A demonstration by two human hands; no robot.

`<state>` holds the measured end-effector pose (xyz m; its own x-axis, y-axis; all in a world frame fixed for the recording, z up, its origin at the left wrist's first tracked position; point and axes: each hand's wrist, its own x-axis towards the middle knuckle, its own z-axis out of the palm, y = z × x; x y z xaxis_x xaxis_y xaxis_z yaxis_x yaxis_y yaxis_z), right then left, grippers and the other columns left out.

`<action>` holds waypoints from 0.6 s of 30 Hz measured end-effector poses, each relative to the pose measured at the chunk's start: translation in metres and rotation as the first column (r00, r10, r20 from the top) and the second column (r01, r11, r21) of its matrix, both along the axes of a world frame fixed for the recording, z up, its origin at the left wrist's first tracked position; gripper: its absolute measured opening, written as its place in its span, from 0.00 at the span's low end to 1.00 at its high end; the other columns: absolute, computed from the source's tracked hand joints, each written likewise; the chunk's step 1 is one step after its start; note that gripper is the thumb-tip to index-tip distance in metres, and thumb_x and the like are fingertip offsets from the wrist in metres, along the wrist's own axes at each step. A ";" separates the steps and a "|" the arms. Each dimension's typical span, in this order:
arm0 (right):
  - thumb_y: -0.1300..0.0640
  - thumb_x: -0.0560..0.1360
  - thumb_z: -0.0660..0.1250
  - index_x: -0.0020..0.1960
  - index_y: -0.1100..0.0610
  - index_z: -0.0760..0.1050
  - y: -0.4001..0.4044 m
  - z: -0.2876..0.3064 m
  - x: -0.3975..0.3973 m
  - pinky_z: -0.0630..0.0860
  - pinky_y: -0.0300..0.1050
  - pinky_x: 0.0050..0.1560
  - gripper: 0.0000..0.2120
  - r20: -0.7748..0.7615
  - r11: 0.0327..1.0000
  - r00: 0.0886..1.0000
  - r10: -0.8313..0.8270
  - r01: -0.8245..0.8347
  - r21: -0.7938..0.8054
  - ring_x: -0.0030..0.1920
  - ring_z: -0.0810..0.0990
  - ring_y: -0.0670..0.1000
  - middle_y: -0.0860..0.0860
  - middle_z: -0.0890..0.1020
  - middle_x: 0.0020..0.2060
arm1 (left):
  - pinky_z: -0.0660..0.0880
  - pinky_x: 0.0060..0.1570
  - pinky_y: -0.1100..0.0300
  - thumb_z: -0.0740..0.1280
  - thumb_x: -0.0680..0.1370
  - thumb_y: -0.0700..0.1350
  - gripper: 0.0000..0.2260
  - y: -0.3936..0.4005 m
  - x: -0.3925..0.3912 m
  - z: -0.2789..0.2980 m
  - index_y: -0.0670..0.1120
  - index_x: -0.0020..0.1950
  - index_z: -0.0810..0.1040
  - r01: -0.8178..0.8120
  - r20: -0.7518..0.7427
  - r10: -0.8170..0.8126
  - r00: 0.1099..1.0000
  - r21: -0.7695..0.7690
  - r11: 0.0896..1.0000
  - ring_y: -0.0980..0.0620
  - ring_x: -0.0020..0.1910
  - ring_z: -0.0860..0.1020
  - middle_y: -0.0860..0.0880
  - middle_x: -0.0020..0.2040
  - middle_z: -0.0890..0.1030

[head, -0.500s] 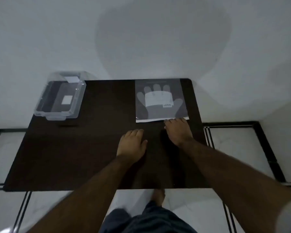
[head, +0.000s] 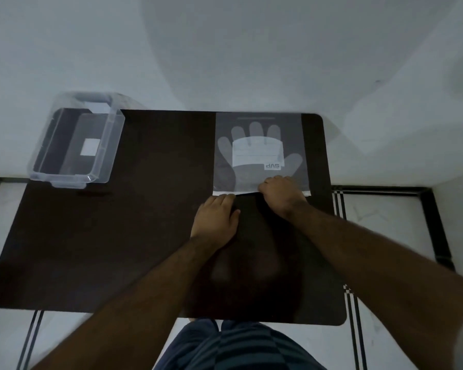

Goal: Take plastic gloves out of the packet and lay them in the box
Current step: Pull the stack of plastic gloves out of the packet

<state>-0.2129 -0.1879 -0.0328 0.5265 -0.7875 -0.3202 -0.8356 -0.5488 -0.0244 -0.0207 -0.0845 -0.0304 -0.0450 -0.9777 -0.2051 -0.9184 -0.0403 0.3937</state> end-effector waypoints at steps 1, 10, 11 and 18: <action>0.55 0.84 0.62 0.57 0.52 0.81 -0.004 -0.002 0.000 0.78 0.55 0.61 0.09 0.031 1.000 0.999 -0.016 0.016 0.018 0.54 0.81 0.55 0.53 0.83 0.54 | 0.74 0.68 0.48 0.63 0.85 0.52 0.19 -0.002 -0.001 -0.002 0.47 0.74 0.75 0.006 -0.006 -0.006 1.000 -0.002 1.000 0.47 0.67 0.77 0.48 0.68 0.81; 0.56 0.80 0.72 0.58 0.52 0.85 -0.029 -0.008 -0.014 0.76 0.49 0.63 0.09 0.278 0.917 0.916 -0.290 0.183 0.353 0.57 0.81 0.51 0.49 0.85 0.56 | 0.65 0.76 0.48 0.62 0.85 0.48 0.22 -0.023 -0.016 -0.021 0.46 0.79 0.72 0.176 0.056 -0.174 0.983 -0.022 0.984 0.45 0.77 0.71 0.46 0.77 0.75; 0.56 0.79 0.73 0.58 0.52 0.85 -0.031 -0.009 -0.016 0.74 0.47 0.61 0.08 0.294 0.901 0.900 -0.323 0.197 0.386 0.57 0.81 0.50 0.48 0.86 0.55 | 0.65 0.76 0.48 0.62 0.86 0.47 0.21 -0.023 -0.018 -0.024 0.47 0.79 0.73 0.192 0.078 -0.189 0.979 -0.028 0.981 0.45 0.76 0.72 0.46 0.77 0.76; 0.53 0.80 0.73 0.58 0.53 0.86 -0.044 -0.011 -0.024 0.73 0.45 0.57 0.08 0.359 0.843 0.839 -0.410 0.198 0.500 0.54 0.81 0.47 0.47 0.87 0.55 | 0.60 0.80 0.47 0.59 0.86 0.49 0.22 -0.021 -0.021 -0.035 0.47 0.81 0.70 0.190 0.117 -0.186 0.976 -0.024 0.981 0.47 0.80 0.68 0.47 0.80 0.72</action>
<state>-0.2373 -0.2317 -0.0443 0.4482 -0.7684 -0.4568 -0.7969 -0.1119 -0.5937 -0.0422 -0.1054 -0.0655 -0.2071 -0.9605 -0.1859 -0.9471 0.1492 0.2843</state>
